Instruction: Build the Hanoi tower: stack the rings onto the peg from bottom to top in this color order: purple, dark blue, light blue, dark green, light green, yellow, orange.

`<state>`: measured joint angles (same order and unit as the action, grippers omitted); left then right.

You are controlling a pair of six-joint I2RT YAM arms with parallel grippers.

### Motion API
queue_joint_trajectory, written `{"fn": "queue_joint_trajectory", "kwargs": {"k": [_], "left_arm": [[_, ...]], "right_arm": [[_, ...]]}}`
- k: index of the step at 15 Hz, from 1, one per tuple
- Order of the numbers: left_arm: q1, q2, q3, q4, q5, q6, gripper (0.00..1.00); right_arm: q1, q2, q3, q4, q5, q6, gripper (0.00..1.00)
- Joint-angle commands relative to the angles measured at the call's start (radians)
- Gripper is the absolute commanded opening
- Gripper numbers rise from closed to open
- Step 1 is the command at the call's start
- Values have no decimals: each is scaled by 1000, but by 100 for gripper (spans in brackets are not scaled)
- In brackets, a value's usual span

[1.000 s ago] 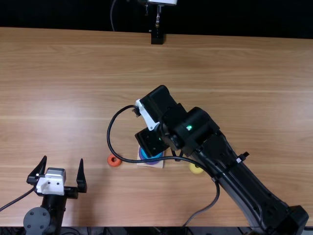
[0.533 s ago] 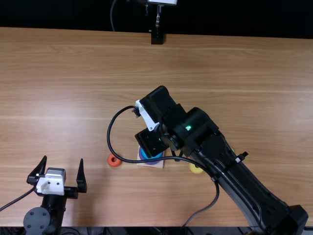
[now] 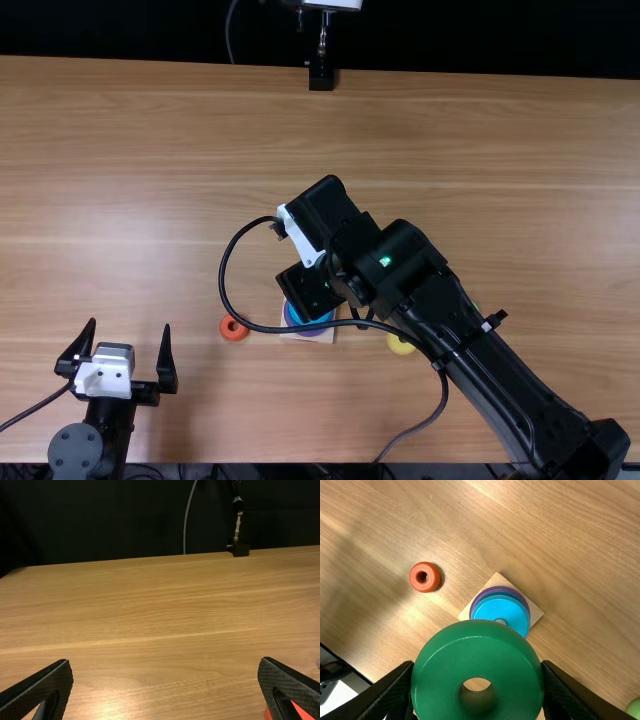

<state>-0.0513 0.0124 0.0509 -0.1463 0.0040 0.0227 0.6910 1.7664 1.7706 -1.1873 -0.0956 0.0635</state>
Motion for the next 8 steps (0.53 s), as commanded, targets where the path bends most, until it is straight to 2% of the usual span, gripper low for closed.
{"fn": "queue_joint_trajectory", "kwargs": {"k": [1, 8], "left_arm": [[4, -12, -51, -19, 3, 7, 100], [4, -12, -51, -19, 3, 7, 100]], "right_arm": [[-5, -10, -17, -1, 5, -3, 0], [-7, -8, -11, -3, 9, -5, 0]]}}
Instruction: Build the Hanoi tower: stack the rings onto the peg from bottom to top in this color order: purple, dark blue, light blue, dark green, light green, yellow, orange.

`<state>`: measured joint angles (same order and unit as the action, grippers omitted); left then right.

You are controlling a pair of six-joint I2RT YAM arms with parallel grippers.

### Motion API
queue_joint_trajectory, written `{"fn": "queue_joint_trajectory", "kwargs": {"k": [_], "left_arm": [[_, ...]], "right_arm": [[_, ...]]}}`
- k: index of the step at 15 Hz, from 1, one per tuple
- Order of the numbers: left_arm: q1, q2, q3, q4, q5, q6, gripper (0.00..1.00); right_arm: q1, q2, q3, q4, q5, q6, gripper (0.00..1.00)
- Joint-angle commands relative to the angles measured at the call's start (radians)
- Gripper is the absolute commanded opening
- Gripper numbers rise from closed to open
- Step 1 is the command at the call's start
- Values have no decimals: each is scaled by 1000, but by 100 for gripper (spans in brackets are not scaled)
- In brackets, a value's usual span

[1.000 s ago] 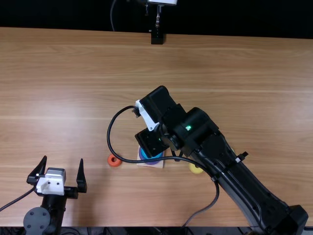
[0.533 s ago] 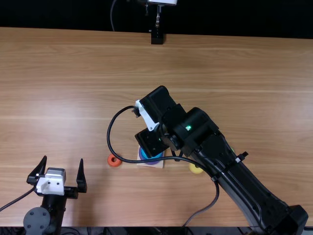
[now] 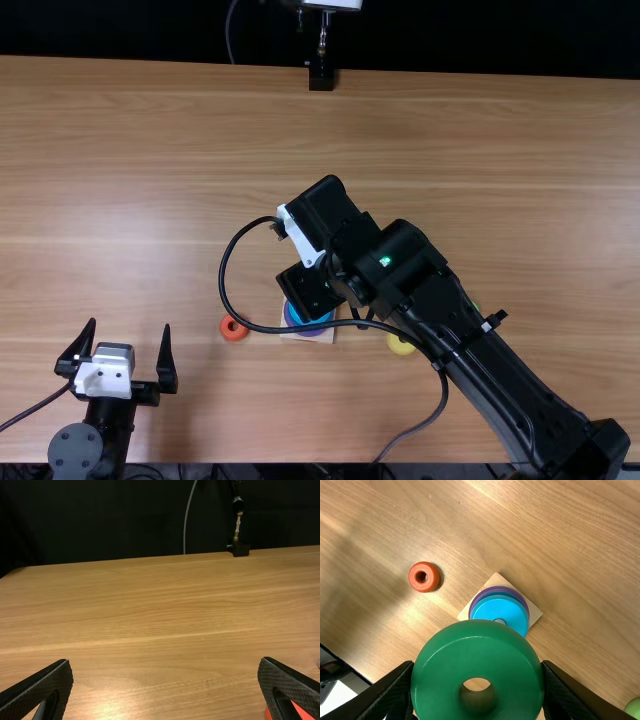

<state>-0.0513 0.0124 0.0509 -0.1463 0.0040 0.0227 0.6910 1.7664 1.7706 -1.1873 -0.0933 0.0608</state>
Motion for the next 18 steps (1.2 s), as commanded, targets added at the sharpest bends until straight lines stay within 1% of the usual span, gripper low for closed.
{"fn": "queue_joint_trajectory", "kwargs": {"k": [1, 4, 5, 6, 7, 8, 9, 13, 15, 16, 18], "left_arm": [[4, -12, -51, -19, 3, 7, 100], [4, -12, -51, -19, 3, 7, 100], [4, -12, -51, -19, 3, 7, 100], [4, -12, -51, -19, 3, 7, 100], [4, -12, -51, -19, 3, 7, 100], [4, -12, -51, -19, 3, 7, 100], [4, -12, -51, -19, 3, 5, 100], [4, -12, -51, -19, 3, 7, 100], [4, -12, -51, -19, 3, 7, 100], [4, -12, -51, -19, 3, 7, 100], [4, -12, -51, -19, 3, 7, 100]], "right_arm": [[-7, -10, -13, -3, 7, -2, 0], [-7, -10, -13, -3, 9, -2, 0], [-7, -10, -11, -3, 12, -2, 0], [-7, -10, -11, -3, 21, -2, 0], [-7, -10, -13, -3, 47, -4, 0], [-7, -10, -16, -3, 82, -6, 0], [-7, -10, -19, -3, 91, -6, 0], [-7, -8, -22, -3, 90, -4, 0], [-7, -8, -31, -8, 84, -4, 0], [-7, -8, -34, -5, 86, -4, 0], [-7, -8, -30, -1, 90, 5, 0]]}}
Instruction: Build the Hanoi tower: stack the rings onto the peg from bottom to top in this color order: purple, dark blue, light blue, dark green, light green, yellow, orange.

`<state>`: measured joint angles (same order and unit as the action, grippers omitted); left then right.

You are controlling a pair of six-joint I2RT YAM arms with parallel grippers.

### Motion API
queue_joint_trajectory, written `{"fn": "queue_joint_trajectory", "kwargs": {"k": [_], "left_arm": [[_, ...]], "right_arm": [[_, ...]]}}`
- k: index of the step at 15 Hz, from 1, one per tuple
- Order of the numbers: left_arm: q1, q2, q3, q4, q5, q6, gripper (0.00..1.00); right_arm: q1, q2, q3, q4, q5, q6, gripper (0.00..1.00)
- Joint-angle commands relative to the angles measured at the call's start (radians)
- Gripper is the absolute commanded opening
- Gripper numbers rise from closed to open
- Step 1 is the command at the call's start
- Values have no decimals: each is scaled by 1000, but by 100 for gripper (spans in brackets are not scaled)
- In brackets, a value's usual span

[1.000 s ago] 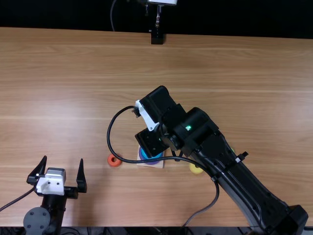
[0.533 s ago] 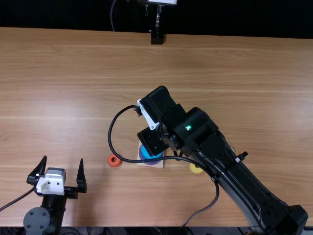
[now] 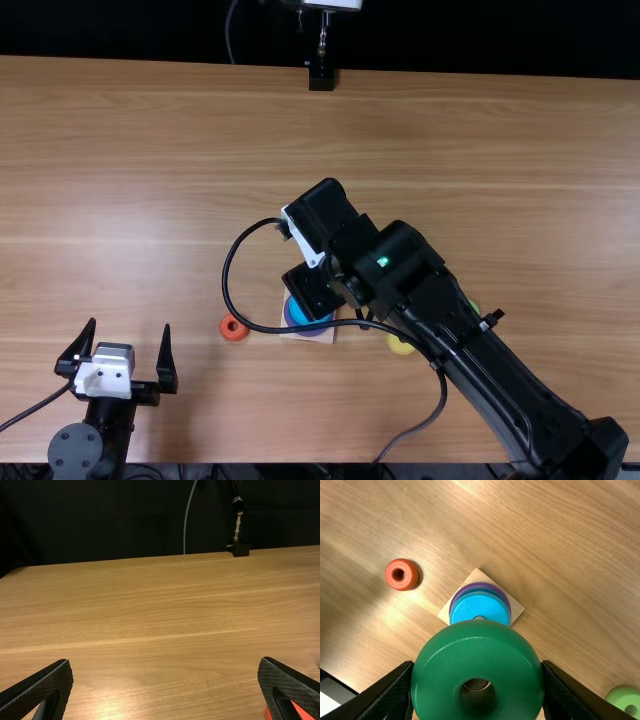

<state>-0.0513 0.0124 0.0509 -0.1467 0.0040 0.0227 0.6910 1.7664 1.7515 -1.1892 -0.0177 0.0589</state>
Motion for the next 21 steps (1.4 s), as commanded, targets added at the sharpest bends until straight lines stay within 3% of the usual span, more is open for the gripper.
{"fn": "queue_joint_trajectory", "kwargs": {"k": [1, 2, 3, 6, 11, 19, 21], "left_arm": [[4, -12, -51, -19, 3, 7, 100], [4, -12, -51, -19, 3, 7, 100], [4, -12, -51, -19, 3, 7, 100], [4, -12, -51, -19, 3, 7, 100], [4, -12, -51, -19, 3, 7, 100], [4, -12, -51, -19, 3, 7, 100], [4, -12, -51, -19, 3, 7, 100]], "right_arm": [[-7, -8, -4, 1, 14, 11, 8], [-7, -8, -1, 1, 16, 9, 70], [-7, -8, -3, 1, 14, 7, 100], [-7, -8, -1, 14, 10, 9, 100], [-28, -15, -14, 255, 12, 13, 100], [-314, -78, -27, 312, 14, -2, 100], [-377, -134, -93, 319, 25, -2, 100]]}}
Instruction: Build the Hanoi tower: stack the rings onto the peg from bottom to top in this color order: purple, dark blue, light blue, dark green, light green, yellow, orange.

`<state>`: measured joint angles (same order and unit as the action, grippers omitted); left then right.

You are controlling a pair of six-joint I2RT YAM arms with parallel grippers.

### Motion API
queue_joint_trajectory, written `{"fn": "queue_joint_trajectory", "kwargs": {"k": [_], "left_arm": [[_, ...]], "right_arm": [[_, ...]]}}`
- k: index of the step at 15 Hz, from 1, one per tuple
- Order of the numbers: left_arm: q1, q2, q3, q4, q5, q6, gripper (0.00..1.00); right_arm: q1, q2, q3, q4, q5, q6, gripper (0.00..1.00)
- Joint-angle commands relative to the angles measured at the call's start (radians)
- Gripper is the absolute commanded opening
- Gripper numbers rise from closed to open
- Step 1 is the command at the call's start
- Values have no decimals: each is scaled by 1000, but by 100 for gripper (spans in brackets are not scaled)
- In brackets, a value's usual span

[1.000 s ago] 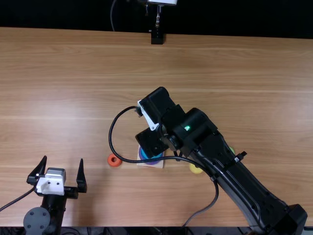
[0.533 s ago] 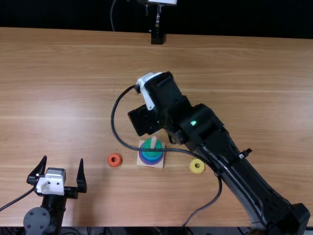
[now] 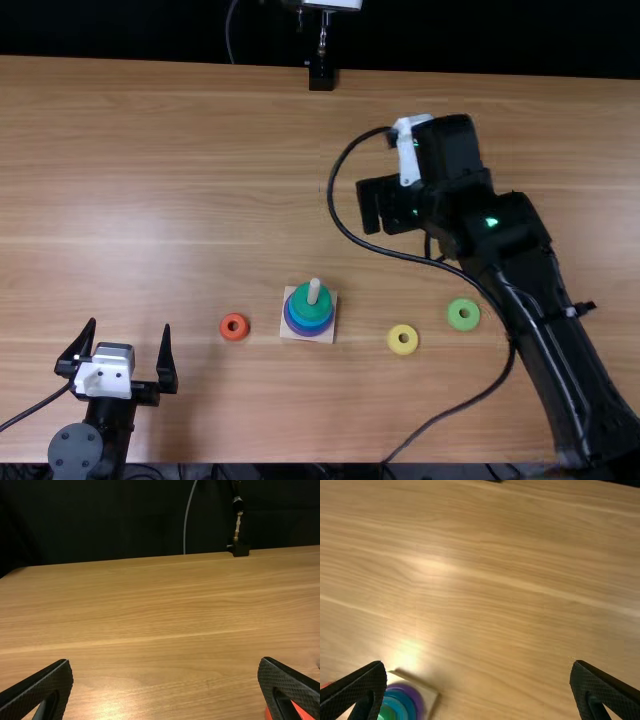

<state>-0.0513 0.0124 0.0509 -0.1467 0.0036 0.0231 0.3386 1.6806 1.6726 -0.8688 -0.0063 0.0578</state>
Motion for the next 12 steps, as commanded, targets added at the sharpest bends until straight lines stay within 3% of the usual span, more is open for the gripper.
{"fn": "queue_joint_trajectory", "kwargs": {"k": [1, 2, 3, 8, 11, 12], "left_arm": [[4, -12, -51, -19, 4, 6, 100], [4, -12, -51, -19, 4, 6, 100], [4, -12, -51, -19, 4, 6, 100], [4, -12, -51, -19, 4, 6, 100], [4, -12, -51, -19, 4, 6, 100], [4, -12, -51, -19, 4, 6, 100]], "right_arm": [[-69, -73, -63, 19, 49, -1, 100], [-113, -104, -142, 76, 96, -3, 100], [-141, -137, -223, 152, 126, -4, 100], [-271, -275, -646, 507, 128, -17, 100], [-279, -283, -809, 529, 122, -19, 100], [-280, -283, -844, 529, 111, -19, 100]]}}
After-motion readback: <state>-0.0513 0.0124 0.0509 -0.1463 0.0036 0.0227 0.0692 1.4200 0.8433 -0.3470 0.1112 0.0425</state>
